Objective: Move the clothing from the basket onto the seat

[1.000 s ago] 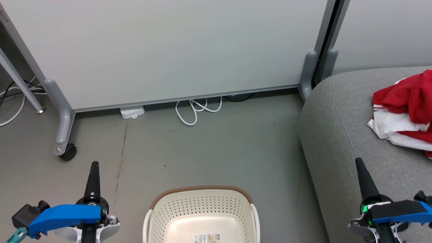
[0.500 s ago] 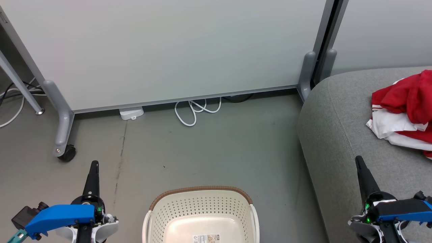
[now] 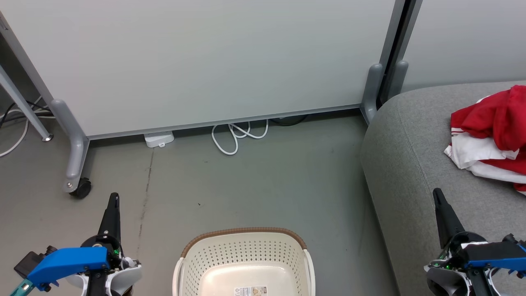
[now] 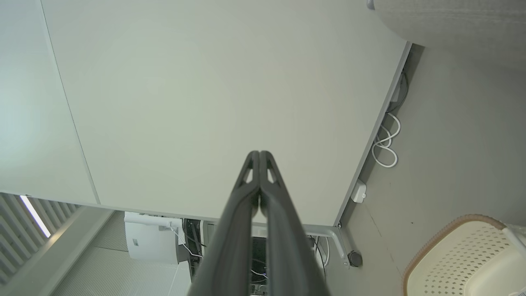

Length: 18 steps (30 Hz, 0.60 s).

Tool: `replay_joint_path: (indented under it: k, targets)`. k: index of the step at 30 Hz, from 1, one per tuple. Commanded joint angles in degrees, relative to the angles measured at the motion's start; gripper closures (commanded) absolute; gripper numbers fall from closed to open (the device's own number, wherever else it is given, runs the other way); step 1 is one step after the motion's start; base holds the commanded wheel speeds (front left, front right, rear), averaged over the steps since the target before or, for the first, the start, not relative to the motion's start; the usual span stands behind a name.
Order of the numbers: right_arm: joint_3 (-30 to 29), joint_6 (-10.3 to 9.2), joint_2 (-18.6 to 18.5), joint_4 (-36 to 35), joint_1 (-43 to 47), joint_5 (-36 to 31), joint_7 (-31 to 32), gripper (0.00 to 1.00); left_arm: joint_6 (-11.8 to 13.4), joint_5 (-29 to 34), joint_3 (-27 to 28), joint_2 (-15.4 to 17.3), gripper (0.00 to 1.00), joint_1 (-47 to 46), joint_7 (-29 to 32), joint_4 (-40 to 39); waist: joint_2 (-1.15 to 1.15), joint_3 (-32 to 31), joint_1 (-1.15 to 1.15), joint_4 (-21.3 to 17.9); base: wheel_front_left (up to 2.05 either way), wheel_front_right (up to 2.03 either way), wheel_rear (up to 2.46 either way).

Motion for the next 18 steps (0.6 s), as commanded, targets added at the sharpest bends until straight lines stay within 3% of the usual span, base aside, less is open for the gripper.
replay_joint_path:
  k: [1, 18]
  targets:
    - [-0.23, 0.04, 0.02, 0.04, -0.79, 1.65, 0.54, 1.0, -0.09, -1.34, 0.27, 0.05, 1.0, -0.77, 0.47, -0.36, 0.0, -0.03, 0.0, -0.03, 0.0, 0.0, 0.0]
    - [-0.5, 0.04, 0.03, 0.36, -1.13, 6.77, 1.77, 1.0, -0.1, -6.2, 0.7, 0.04, 1.0, -0.91, 1.77, -0.3, 0.0, -0.2, -0.01, -0.23, 0.0, 0.0, 0.0]
